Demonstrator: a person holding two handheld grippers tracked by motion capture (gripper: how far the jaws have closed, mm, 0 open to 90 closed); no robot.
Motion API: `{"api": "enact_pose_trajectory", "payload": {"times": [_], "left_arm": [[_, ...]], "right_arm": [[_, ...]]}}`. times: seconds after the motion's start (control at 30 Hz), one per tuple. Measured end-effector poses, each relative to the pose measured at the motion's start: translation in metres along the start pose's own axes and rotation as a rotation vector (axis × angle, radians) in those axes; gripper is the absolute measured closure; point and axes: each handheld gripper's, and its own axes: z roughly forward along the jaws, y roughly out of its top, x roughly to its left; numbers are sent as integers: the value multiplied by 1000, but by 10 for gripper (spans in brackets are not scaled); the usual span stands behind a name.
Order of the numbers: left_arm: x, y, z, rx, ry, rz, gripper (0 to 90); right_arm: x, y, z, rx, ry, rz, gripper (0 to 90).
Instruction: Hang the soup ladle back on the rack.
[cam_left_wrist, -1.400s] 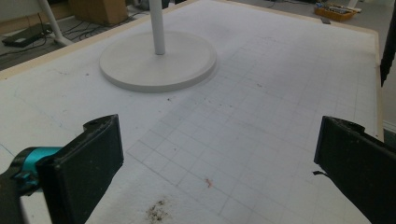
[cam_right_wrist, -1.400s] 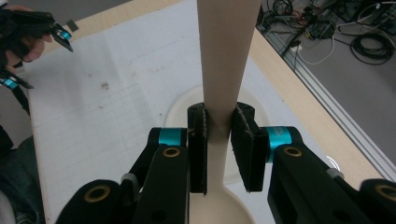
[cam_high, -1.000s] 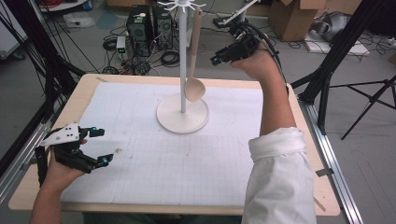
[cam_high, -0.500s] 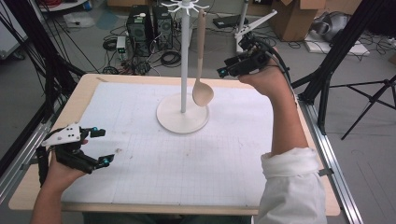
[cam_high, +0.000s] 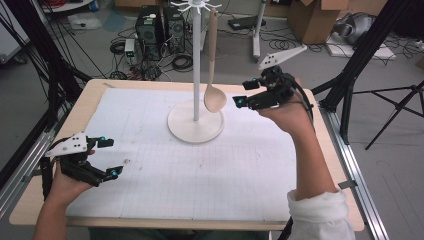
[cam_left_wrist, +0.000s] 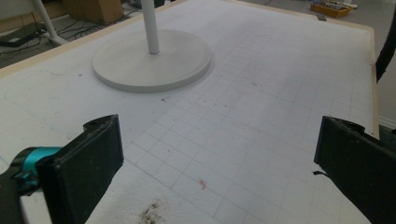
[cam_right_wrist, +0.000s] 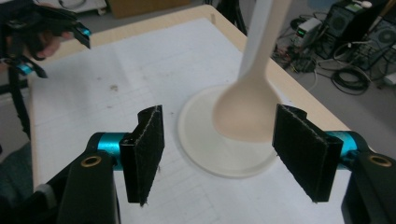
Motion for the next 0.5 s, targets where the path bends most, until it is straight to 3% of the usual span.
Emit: {"api": "enact_pose_trajectory", "payload": {"times": [0.1,0.13,0.27,0.5], "left_arm": [[0,0,0,0,-1,-2,17],[0,0,0,-4,-2,-4,17],[0,0,0,-2,0,-4,16],[-1,0,2,4,-6,-6,17]], "right_arm": [[6,-10,1,-33,13,12,314],[13,-23,4,-52,37,26,305],[25,-47,9,-92,64,19,292],[29,-75,13,-135,64,48,234]]}}
